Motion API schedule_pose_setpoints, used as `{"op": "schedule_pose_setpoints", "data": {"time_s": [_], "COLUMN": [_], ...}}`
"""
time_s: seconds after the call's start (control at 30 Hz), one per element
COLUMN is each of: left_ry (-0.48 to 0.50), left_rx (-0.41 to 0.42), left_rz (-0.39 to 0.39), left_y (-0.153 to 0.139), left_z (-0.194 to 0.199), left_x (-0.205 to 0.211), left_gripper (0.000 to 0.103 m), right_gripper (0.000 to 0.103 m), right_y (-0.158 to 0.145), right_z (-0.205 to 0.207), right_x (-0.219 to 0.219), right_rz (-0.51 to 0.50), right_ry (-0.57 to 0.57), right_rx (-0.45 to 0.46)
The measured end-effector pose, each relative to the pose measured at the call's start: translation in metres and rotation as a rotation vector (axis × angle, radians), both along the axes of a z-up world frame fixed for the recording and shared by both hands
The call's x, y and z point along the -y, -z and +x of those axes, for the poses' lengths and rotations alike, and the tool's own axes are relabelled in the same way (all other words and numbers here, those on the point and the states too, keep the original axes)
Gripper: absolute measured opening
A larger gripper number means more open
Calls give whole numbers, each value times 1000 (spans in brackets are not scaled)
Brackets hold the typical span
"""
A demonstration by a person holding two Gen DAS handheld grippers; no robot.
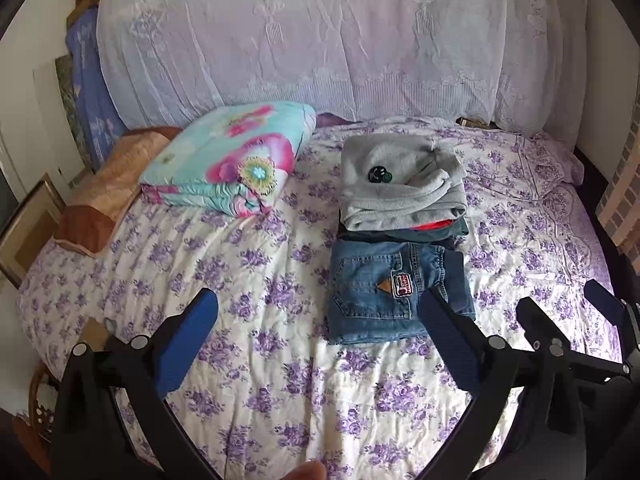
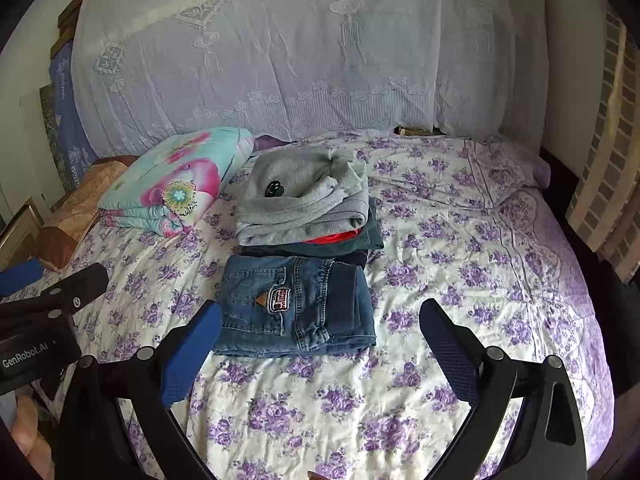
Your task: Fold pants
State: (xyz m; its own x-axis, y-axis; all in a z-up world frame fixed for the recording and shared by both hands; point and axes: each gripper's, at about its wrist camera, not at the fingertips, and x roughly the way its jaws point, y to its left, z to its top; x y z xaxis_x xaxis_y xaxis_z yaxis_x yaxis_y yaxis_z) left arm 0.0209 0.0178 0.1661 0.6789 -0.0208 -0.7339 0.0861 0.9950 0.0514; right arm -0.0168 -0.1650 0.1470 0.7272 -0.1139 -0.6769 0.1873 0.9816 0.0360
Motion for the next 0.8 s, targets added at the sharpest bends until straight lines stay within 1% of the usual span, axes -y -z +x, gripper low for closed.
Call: {"op": "schedule_pose_setpoints", "data": {"time_s": [0.1, 0.17, 0.27, 0.4, 0.6, 0.8], "left_ry": [-5, 6, 24, 45, 57, 71], "left_rx": [-27, -51, -74, -69, -56, -65], "left_rz": [42, 30, 20, 23, 30, 24], "left_y": [16, 24, 30, 29, 26, 27], "left_z": [5, 8, 11, 11, 11, 11], "left_x": [1, 0, 4, 10, 15, 19], "left_gripper": [99, 99, 99, 98, 98, 98], "right_gripper": [100, 100, 100, 100, 100, 100], "right_y": [2, 0, -1, 5, 16, 15], "right_z": [-2, -5, -6, -3, -1, -3], "right_x": [12, 19, 18, 7, 6, 10], "right_rz": [23, 52, 72, 41, 53, 59], "right_ry": [57, 80, 76, 53, 40, 48], "right_rx": [-9, 5, 15, -7, -42, -31]}}
